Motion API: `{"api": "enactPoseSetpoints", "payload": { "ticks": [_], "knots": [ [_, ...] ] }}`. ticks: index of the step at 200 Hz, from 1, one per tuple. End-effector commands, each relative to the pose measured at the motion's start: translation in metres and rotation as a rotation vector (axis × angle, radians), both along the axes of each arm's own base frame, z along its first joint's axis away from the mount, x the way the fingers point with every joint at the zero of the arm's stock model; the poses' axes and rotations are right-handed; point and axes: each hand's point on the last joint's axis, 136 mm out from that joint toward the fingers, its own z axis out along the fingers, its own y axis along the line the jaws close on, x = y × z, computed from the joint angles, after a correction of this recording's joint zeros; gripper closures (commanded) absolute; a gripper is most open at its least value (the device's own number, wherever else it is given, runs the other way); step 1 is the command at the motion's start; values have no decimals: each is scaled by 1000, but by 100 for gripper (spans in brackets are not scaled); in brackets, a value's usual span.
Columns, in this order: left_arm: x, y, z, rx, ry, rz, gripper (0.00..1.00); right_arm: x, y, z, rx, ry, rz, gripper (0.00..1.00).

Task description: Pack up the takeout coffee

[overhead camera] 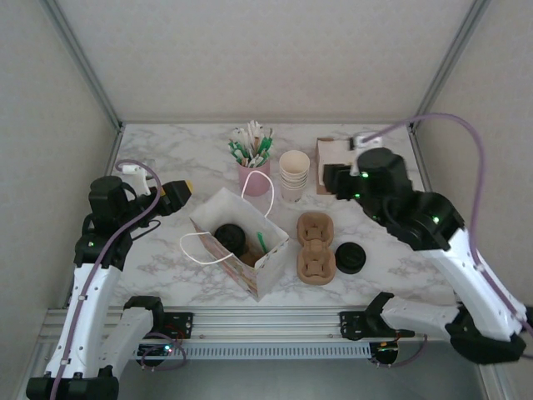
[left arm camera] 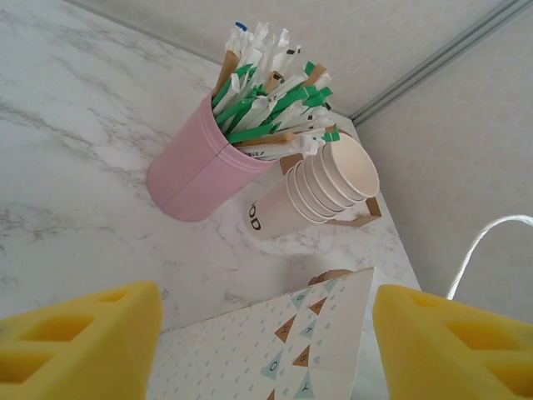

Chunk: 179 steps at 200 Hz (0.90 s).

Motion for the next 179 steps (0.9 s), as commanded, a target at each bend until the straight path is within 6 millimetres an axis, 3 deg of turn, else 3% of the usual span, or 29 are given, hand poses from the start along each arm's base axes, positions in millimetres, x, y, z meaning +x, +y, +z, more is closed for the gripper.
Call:
{"api": "enactPoseSetpoints", "payload": {
  "ticks": [1,46,87,113,179],
  "knots": [
    [2,2,-3,4,14,13,32,22,-18,-19,158,45,-126,45],
    [2,2,-4,5,23,13,32,69,-43,-119,364,404,-239,40],
    [3,2,-7,8,32,16,32,105,-72,-204,514,573,-393,33],
    [3,2,-8,7,37,15,32,121,-74,-232,538,622,-426,33],
    [4,2,-8,8,42,16,31,159,-78,-271,539,648,-491,33]
  ]
}}
